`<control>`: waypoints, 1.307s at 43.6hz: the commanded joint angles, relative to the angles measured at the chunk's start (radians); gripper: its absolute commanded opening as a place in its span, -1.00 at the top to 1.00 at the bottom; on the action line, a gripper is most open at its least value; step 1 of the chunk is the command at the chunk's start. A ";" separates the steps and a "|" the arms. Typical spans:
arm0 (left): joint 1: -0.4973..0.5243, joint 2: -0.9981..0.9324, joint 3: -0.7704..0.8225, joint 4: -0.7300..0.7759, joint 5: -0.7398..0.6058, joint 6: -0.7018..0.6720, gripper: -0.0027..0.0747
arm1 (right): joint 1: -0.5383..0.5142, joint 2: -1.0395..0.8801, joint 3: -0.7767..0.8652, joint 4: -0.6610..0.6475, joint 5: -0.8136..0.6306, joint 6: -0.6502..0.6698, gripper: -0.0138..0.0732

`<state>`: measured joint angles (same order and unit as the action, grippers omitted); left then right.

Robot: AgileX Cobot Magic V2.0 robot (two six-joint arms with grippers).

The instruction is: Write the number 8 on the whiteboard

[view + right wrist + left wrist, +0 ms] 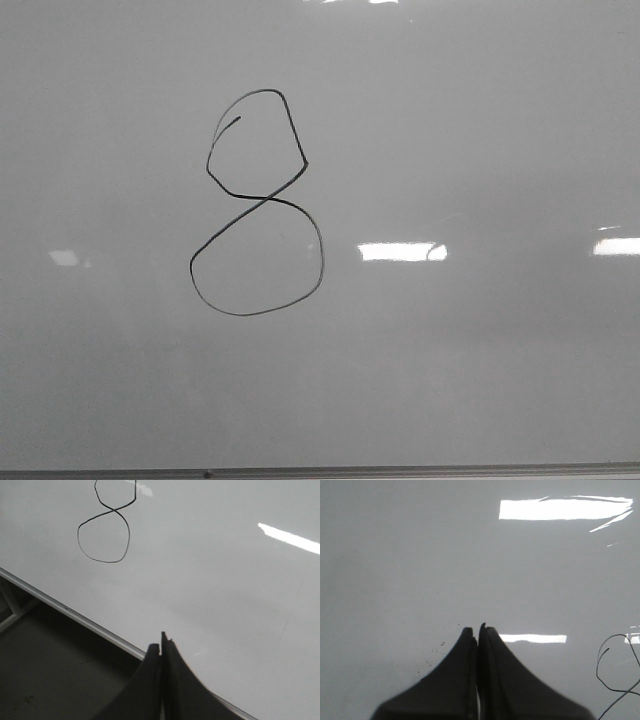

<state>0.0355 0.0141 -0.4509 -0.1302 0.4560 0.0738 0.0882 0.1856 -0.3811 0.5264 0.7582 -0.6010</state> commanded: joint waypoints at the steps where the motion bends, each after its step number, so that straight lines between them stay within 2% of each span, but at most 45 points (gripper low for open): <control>1: -0.009 0.015 -0.020 -0.014 -0.084 -0.007 0.99 | -0.004 0.010 -0.023 0.027 -0.057 -0.001 0.82; 18: -0.007 -0.034 0.265 0.048 -0.181 -0.007 0.99 | -0.004 0.010 -0.023 0.027 -0.052 -0.001 0.82; 31: -0.007 -0.034 0.468 0.049 -0.389 -0.007 0.99 | -0.004 0.010 -0.023 0.027 -0.052 -0.001 0.82; 57: -0.007 -0.033 0.471 0.049 -0.377 -0.007 0.99 | -0.004 0.010 -0.023 0.027 -0.052 -0.001 0.82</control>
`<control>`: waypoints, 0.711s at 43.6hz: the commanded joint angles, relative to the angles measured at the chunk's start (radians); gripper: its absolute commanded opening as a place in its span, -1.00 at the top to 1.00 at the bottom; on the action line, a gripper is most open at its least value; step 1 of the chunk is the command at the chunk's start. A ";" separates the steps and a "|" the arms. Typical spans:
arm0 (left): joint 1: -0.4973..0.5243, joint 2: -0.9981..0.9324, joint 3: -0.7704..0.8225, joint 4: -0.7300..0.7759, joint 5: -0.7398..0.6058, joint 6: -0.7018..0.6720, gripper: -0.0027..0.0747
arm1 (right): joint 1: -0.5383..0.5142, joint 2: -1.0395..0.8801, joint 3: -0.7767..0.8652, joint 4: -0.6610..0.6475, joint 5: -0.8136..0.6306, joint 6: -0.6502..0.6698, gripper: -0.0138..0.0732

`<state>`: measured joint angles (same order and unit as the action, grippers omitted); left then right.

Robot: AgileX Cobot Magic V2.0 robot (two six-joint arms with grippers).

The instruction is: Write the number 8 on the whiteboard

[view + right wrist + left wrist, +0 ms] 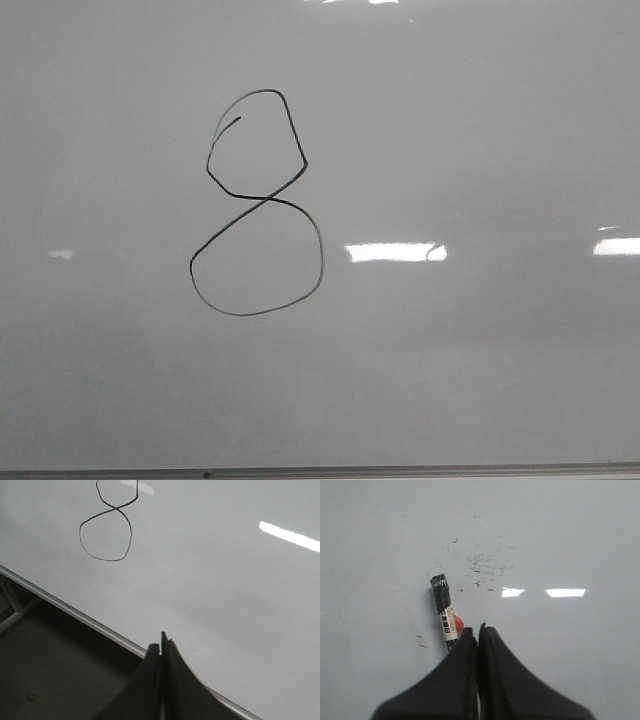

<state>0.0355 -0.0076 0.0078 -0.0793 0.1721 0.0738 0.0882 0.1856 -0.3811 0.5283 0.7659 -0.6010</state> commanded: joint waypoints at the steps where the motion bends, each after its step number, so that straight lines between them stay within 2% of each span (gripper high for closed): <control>1: -0.007 -0.011 0.013 -0.002 -0.093 -0.007 0.99 | -0.004 0.010 -0.023 0.025 -0.060 -0.001 0.82; 20: -0.007 -0.011 0.013 -0.002 -0.093 -0.007 0.99 | -0.004 0.010 -0.023 0.024 -0.089 -0.013 0.82; 27: -0.007 -0.011 0.013 -0.002 -0.093 -0.007 0.99 | -0.004 0.010 0.018 0.000 -0.316 -0.018 0.82; 31: -0.007 -0.011 0.013 -0.002 -0.093 -0.007 0.99 | -0.004 0.005 0.082 -0.072 -0.473 0.021 0.82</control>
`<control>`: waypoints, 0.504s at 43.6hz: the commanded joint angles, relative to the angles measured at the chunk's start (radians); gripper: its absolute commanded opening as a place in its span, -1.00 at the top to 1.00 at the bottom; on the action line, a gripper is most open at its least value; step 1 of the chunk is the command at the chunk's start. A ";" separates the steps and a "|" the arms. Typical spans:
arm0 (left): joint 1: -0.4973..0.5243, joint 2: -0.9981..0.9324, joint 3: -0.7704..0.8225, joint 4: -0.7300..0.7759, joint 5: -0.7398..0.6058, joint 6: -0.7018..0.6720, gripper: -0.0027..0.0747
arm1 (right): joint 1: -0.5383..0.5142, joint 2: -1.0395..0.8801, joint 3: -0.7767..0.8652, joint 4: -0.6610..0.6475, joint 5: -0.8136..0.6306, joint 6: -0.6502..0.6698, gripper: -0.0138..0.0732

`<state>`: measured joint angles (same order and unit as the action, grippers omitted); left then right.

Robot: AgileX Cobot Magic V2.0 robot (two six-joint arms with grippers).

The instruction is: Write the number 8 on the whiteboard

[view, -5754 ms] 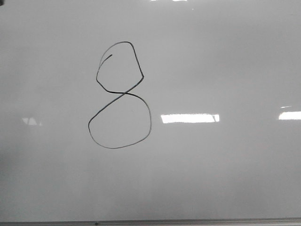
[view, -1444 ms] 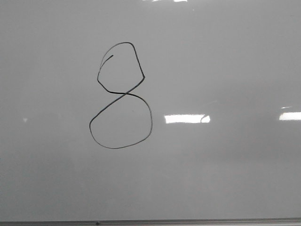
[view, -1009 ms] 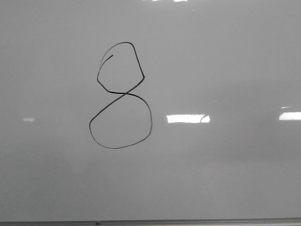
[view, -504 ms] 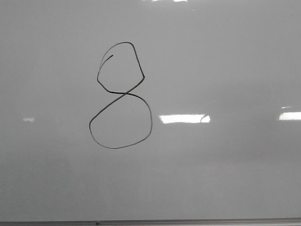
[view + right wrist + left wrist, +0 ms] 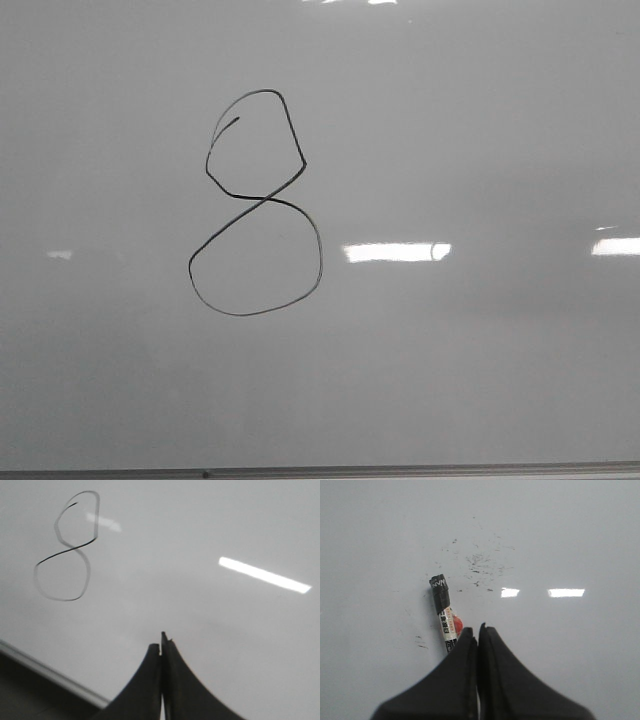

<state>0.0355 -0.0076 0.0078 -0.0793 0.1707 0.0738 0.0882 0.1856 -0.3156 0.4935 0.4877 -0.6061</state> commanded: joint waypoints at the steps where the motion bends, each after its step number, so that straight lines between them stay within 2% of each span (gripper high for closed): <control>1: -0.007 -0.011 0.013 -0.002 -0.092 -0.007 0.99 | -0.004 -0.002 0.040 -0.079 -0.252 0.058 0.82; 7: -0.007 -0.011 0.013 -0.002 -0.092 -0.007 0.99 | -0.008 -0.049 0.148 -0.281 -0.405 0.312 0.82; 9: -0.007 -0.011 0.013 -0.002 -0.092 -0.007 0.99 | -0.021 -0.069 0.181 -0.364 -0.433 0.405 0.82; 13: -0.007 -0.011 0.013 -0.002 -0.092 -0.007 0.99 | -0.059 -0.103 0.241 -0.432 -0.442 0.552 0.82; 15: -0.007 -0.011 0.013 -0.002 -0.092 -0.007 0.99 | -0.079 -0.122 0.270 -0.434 -0.433 0.587 0.82; 22: -0.007 -0.011 0.013 -0.002 -0.092 -0.007 0.99 | -0.120 -0.202 0.339 -0.434 -0.399 0.588 0.82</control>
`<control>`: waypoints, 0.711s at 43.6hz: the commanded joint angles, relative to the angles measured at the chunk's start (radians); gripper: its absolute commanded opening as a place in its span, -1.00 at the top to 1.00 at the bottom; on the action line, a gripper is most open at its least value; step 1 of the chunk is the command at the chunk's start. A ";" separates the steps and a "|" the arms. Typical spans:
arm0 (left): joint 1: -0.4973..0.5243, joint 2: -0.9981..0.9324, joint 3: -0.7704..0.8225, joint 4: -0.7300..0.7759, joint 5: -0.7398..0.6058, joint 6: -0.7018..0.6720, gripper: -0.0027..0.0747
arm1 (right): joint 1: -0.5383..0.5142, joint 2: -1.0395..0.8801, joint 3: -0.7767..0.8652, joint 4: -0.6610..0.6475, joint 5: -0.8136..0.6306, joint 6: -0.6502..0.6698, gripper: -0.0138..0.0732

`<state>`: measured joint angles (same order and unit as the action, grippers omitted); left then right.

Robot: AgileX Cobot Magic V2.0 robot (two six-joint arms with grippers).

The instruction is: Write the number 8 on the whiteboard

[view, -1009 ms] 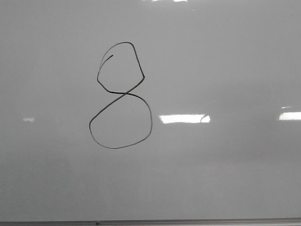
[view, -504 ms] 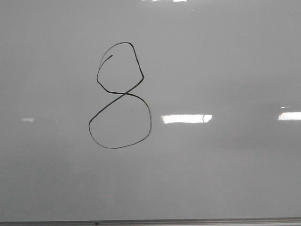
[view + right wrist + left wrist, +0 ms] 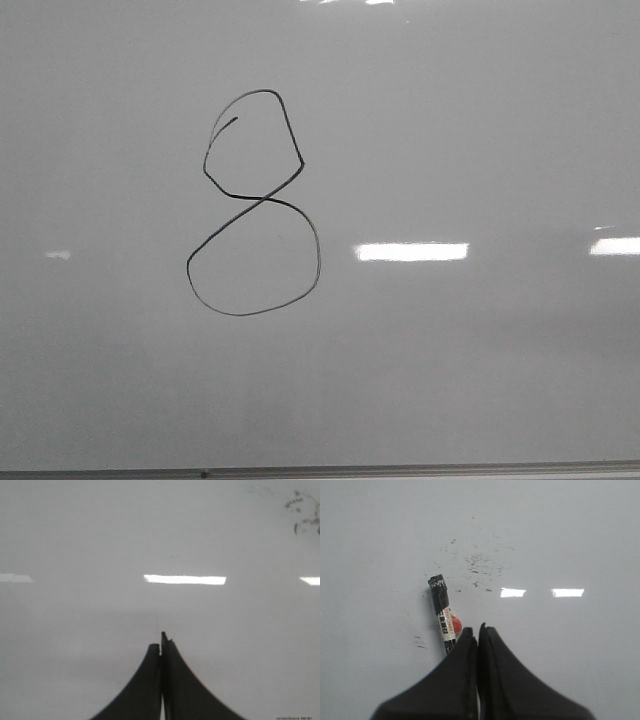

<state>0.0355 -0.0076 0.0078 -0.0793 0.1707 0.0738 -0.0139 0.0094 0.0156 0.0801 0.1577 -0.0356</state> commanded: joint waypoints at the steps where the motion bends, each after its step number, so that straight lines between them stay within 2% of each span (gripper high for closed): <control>1: -0.007 -0.011 0.013 -0.002 -0.092 -0.007 0.99 | -0.019 -0.034 0.011 -0.020 -0.057 0.017 0.82; 8: -0.007 -0.011 0.013 -0.002 -0.092 -0.007 0.99 | -0.021 -0.038 0.008 -0.008 -0.012 0.017 0.82; 31: -0.007 -0.011 0.013 -0.002 -0.092 -0.007 0.99 | -0.021 -0.038 0.008 -0.008 -0.009 0.017 0.82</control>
<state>0.0355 -0.0076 0.0078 -0.0793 0.1707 0.0738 -0.0285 -0.0100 0.0264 0.0709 0.2203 -0.0202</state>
